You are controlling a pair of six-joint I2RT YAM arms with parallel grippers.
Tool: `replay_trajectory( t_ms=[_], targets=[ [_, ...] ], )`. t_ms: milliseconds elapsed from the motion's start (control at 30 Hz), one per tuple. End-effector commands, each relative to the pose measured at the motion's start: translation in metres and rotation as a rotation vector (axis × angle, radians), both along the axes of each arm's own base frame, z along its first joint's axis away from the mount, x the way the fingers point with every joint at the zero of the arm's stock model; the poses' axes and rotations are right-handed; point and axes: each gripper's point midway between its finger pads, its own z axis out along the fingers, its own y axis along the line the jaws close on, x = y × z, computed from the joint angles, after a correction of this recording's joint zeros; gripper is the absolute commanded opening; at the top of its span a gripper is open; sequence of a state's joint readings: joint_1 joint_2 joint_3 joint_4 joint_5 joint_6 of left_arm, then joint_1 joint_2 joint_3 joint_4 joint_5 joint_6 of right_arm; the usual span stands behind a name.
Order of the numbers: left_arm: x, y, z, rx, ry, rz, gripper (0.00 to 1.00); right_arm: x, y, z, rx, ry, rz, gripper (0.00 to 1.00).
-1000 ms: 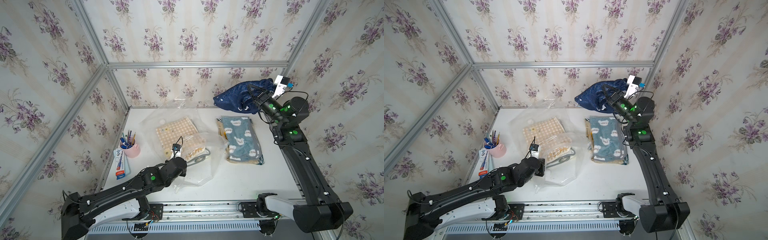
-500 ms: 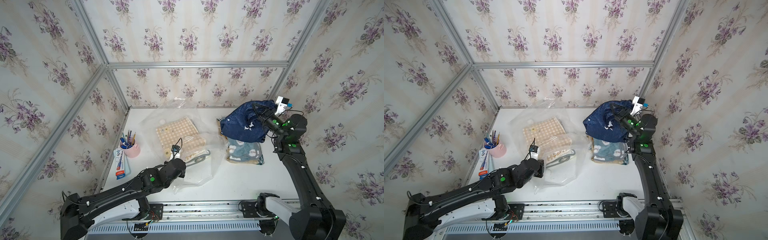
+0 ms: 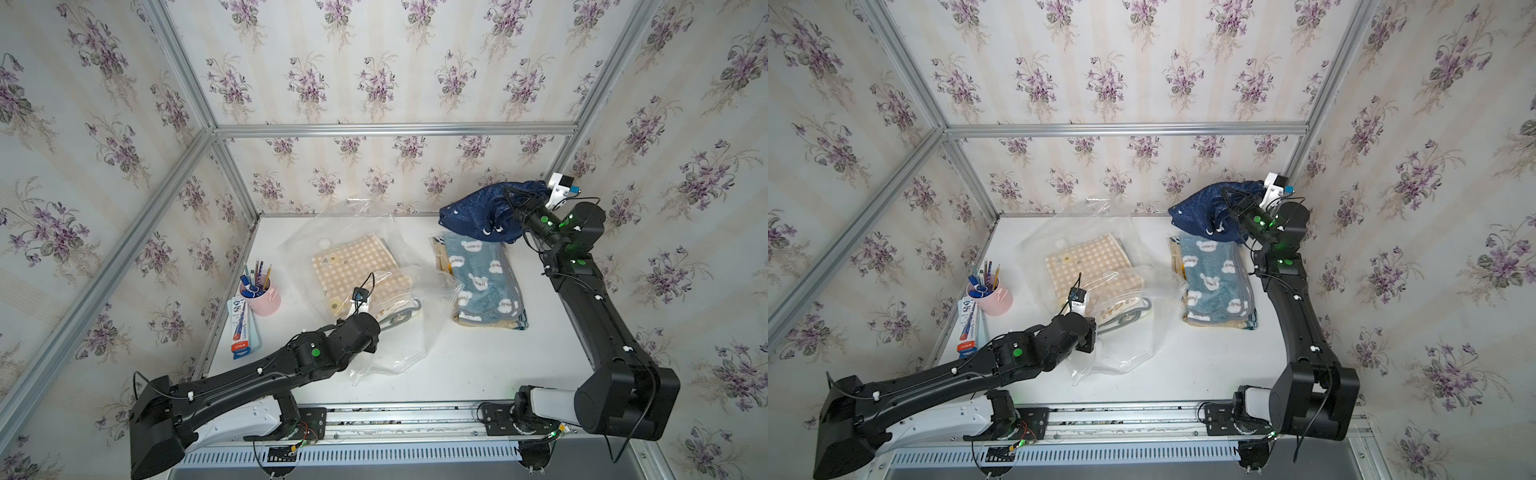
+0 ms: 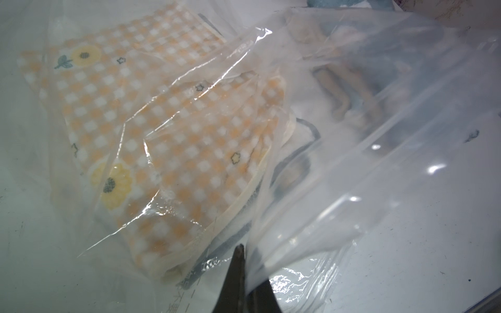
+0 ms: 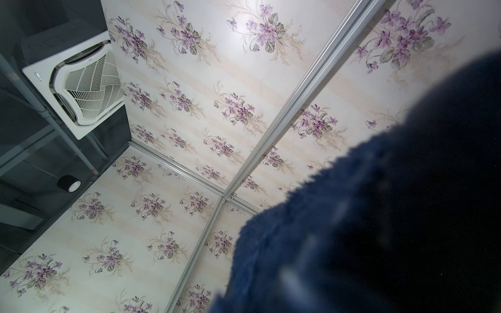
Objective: Take the blanket out of the vacuum bag
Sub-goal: Place the blanket at the center of the board.
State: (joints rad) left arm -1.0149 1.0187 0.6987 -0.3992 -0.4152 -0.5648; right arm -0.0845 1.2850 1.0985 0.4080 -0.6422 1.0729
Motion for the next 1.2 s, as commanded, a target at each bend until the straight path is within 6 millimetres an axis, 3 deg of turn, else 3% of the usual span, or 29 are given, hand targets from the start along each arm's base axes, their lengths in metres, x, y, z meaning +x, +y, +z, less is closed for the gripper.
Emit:
replay_trajectory(
  t_ms=[0,33,100,167,200,267,367,767,1000,1067,1167],
  targets=[
    [0.003,-0.005,0.005,-0.029,-0.020,-0.004,0.07,-0.004,-0.020,-0.057,-0.004,0.137,-0.142,0.00],
    [0.002,-0.005,0.003,-0.030,-0.014,-0.006,0.07,-0.009,-0.024,-0.084,0.007,0.193,-0.172,0.00],
    [0.001,-0.006,-0.001,-0.033,-0.004,-0.009,0.07,-0.026,-0.024,-0.164,0.069,0.371,-0.186,0.00],
    [0.000,-0.008,-0.001,-0.038,0.003,-0.013,0.07,-0.046,-0.021,-0.230,0.133,0.513,-0.185,0.00],
    [0.000,-0.009,-0.001,-0.039,0.005,-0.017,0.06,-0.055,-0.021,-0.253,0.156,0.557,-0.191,0.00],
    [0.000,-0.010,0.000,-0.044,0.007,-0.019,0.07,-0.067,-0.020,-0.280,0.189,0.620,-0.204,0.00],
    [0.000,-0.012,0.002,-0.052,0.011,-0.023,0.06,-0.071,-0.020,-0.288,0.180,0.644,-0.205,0.00],
    [-0.003,-0.009,0.001,-0.067,0.016,-0.018,0.06,-0.070,-0.020,-0.264,0.125,0.615,-0.197,0.01],
    [-0.006,-0.002,0.006,-0.074,0.003,-0.016,0.06,-0.092,-0.030,-0.291,-0.054,0.693,-0.239,0.55],
    [-0.007,0.000,0.007,-0.074,0.000,-0.017,0.07,-0.101,-0.031,-0.296,-0.099,0.718,-0.237,0.64],
    [-0.008,0.003,0.008,-0.076,-0.003,-0.015,0.07,-0.114,-0.028,-0.300,-0.131,0.729,-0.218,0.68]
  ],
)
